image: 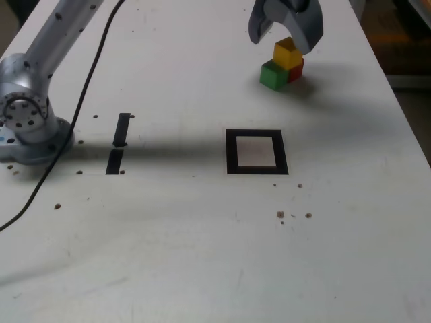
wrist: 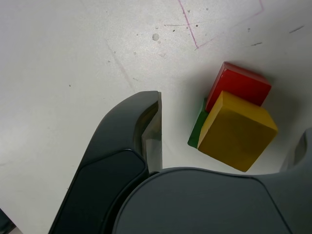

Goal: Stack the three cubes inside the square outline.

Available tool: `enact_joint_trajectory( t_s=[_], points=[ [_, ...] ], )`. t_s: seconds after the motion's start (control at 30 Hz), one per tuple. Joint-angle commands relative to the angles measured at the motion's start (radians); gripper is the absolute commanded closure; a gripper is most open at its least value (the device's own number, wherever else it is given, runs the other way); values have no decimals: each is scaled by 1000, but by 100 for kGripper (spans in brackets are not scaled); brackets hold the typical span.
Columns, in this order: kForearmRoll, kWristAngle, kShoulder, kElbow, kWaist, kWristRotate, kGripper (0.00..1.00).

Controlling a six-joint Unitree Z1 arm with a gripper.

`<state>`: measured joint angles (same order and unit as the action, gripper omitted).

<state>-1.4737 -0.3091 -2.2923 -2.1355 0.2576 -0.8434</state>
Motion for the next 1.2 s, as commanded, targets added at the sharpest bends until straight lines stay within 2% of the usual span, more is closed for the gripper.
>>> enact_joint_trajectory(
  t_s=[0.0, 0.3, 0.53, 0.63, 0.93, 1.17],
  points=[
    [11, 6, -7, 8, 2, 1, 11],
    [51, 16, -12, 26, 3, 7, 24],
    [63, 10, -11, 20, 4, 39, 53],
    [65, 10, -12, 24, 4, 51, 61],
    [50, 12, 12, 20, 4, 71, 63],
    [8, 13, 94, 56, 30, 94, 65]
  ],
)
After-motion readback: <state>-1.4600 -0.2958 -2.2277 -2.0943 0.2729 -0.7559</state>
